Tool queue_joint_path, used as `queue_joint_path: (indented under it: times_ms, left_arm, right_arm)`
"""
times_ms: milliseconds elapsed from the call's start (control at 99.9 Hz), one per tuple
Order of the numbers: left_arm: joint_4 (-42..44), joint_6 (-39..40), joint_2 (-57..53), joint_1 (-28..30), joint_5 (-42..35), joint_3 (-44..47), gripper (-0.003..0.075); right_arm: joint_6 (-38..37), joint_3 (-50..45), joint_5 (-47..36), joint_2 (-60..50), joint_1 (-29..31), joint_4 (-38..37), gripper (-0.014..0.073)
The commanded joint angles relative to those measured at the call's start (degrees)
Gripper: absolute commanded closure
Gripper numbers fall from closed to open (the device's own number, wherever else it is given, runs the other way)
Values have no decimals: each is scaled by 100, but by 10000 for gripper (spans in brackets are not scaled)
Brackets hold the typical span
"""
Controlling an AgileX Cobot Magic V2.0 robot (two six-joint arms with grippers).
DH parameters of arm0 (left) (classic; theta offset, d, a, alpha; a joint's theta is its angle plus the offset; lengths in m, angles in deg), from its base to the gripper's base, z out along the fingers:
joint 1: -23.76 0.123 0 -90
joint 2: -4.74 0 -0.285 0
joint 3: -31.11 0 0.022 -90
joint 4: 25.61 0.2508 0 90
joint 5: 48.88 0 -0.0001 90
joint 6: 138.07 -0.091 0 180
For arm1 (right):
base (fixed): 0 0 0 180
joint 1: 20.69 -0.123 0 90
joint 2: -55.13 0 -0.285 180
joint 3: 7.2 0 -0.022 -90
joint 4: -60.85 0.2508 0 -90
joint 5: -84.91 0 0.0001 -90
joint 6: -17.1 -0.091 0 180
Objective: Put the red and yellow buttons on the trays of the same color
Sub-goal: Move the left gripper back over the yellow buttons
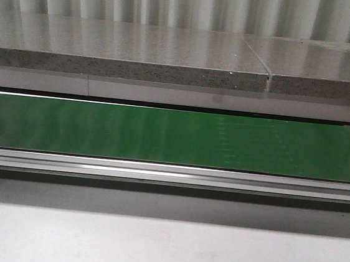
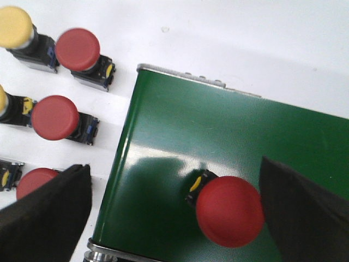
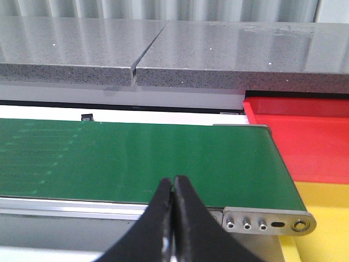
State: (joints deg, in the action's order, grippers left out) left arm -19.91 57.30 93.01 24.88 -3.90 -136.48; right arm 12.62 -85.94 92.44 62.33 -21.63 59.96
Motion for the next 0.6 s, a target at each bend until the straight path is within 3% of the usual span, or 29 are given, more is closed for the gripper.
queue_joint_path:
  times_ms: [0, 250, 591]
  left_arm:
    - [-18, 9, -468, -30, -173, -180, 122]
    - [115, 345, -1008, 477, 114, 51, 122]
    - [160, 359, -1357, 2008, -166, 1483, 122]
  right_arm:
    - [9, -9, -485, -92, 8, -56, 661]
    - [9, -9, -485, -92, 8, -56, 661]
    - [9, -9, -485, -92, 8, -56, 661]
